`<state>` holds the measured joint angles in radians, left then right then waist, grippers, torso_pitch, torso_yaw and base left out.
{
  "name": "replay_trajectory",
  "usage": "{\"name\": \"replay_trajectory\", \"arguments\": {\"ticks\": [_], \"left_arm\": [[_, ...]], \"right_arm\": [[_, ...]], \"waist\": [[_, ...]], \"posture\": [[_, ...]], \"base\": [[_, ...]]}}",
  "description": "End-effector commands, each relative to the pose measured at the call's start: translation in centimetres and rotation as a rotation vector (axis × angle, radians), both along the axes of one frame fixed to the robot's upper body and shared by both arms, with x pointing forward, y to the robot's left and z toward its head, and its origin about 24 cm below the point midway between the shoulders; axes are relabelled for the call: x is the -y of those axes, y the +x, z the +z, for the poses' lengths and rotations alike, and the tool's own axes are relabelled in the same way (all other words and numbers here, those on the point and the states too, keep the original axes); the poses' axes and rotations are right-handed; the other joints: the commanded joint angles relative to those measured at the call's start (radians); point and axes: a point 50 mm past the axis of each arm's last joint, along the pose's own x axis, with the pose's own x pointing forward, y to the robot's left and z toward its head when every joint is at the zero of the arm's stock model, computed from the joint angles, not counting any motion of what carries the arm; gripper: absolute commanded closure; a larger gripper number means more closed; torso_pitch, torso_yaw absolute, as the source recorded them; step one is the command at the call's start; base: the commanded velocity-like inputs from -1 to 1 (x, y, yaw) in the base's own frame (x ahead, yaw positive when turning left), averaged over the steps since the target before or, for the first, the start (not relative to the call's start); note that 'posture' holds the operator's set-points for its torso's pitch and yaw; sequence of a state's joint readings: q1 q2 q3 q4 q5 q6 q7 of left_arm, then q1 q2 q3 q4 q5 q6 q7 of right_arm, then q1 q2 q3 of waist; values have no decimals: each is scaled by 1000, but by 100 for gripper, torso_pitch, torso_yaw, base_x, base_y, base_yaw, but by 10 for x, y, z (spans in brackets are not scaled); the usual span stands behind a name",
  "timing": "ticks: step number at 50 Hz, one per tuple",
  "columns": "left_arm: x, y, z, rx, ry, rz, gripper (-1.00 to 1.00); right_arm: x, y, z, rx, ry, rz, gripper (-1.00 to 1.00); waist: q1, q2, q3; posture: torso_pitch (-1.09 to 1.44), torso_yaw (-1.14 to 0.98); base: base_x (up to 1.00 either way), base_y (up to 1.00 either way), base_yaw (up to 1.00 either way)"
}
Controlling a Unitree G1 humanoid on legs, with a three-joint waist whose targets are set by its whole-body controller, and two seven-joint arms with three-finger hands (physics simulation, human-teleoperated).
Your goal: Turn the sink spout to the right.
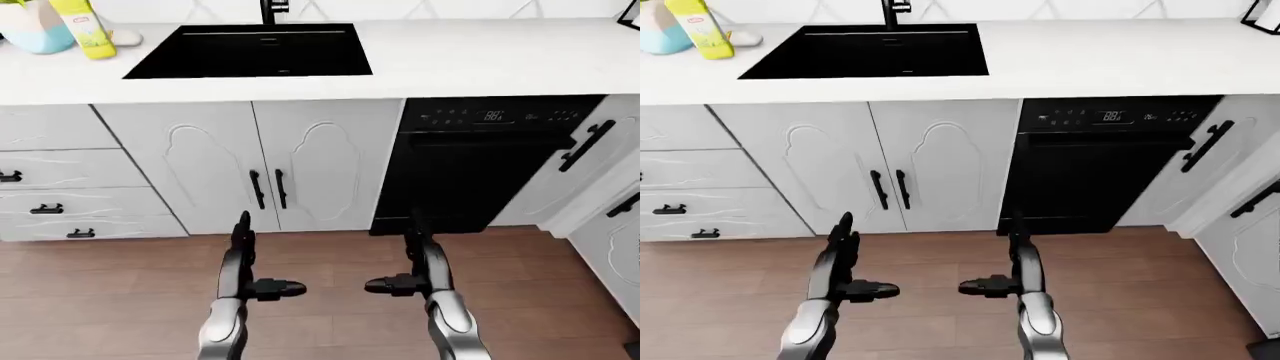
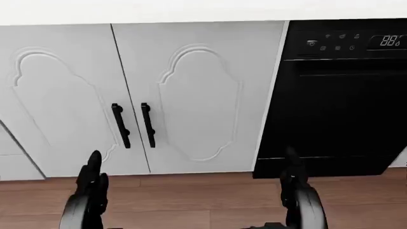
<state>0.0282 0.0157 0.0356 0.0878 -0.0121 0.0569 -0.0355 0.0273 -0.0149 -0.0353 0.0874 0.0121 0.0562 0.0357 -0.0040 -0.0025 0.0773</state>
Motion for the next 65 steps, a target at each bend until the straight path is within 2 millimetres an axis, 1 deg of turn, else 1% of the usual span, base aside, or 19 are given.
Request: {"name": "replay_trajectory", "arguments": {"ticks": [1,3,4,5,7,8,25,26,28,31,36,39,40,41,43,46,49,57,65], "left_arm": [[-5,10,36,174,-10,4,-100],[-5,10,36,174,-9,6,-100],[-5,10,35,173,-9,6,-100],[-4,10,35,174,-7,5,-100],[-4,10,35,174,-7,6,-100],[-4,10,35,174,-6,7,-100],[-4,10,35,174,-4,2,-100],[-4,10,35,173,-6,1,-100],[-3,10,35,172,-8,-3,-100],[-3,9,34,170,-8,-6,-100],[-2,9,34,170,-9,-8,-100],[-2,9,34,169,-9,-9,-100],[-2,9,33,169,-9,-9,-100],[-2,9,33,169,-9,-9,-100],[-2,9,33,169,-9,-10,-100],[-1,9,33,169,-9,-11,-100],[-3,8,35,171,-10,-9,-100],[-4,11,33,167,-12,-4,-100],[-5,22,30,145,-14,5,-100]], "right_arm": [[-1,9,30,160,-11,4,-100],[-2,8,30,157,-15,3,-100],[-1,8,30,157,-17,3,-100],[-1,8,30,157,-17,2,-100],[-1,6,31,158,-18,2,-100],[-1,6,31,159,-17,2,-100],[-1,3,33,165,-55,8,-100],[0,2,35,174,-55,5,-100],[0,2,35,175,-56,6,-100],[0,2,34,173,-58,6,-100],[0,1,35,178,-41,5,-100],[1,1,36,181,-30,5,-100],[1,2,35,181,-26,6,-100],[1,2,36,182,-24,6,-100],[1,2,35,181,-24,6,-100],[1,2,35,181,-23,6,-100],[1,3,35,179,-22,6,-100],[2,1,36,182,-19,8,-100],[6,16,36,163,14,16,-100]], "waist": [[-2,-8,-1],[8,-1,-62],[8,-1,-52],[6,-6,-16],[8,-7,-69],[9,-7,-75],[7,-3,-90],[6,4,-106],[0,-14,-76],[-5,-63,-67],[-16,-62,-35],[-34,83,-43],[-17,102,-42],[-14,38,-31],[-5,20,-51],[7,-6,-51],[16,-55,-57],[12,-16,-80],[7,-6,-93]], "posture": [[0,0],[0,0],[0,0],[0,0],[0,0],[0,0],[0,0],[0,0],[0,0],[0,0],[0,0],[0,0],[0,0],[0,0],[0,0],[0,0],[0,0],[0,0],[0,0]], "base": [[0,0,0],[0,0,0],[0,0,0],[0,0,0],[0,0,0],[0,0,0],[0,0,0],[0,21,0],[0,37,0],[0,87,0],[0,78,0],[0,0,0],[0,0,0],[0,0,0],[0,0,0],[0,0,0],[0,0,0],[0,0,0],[0,0,0]]}}
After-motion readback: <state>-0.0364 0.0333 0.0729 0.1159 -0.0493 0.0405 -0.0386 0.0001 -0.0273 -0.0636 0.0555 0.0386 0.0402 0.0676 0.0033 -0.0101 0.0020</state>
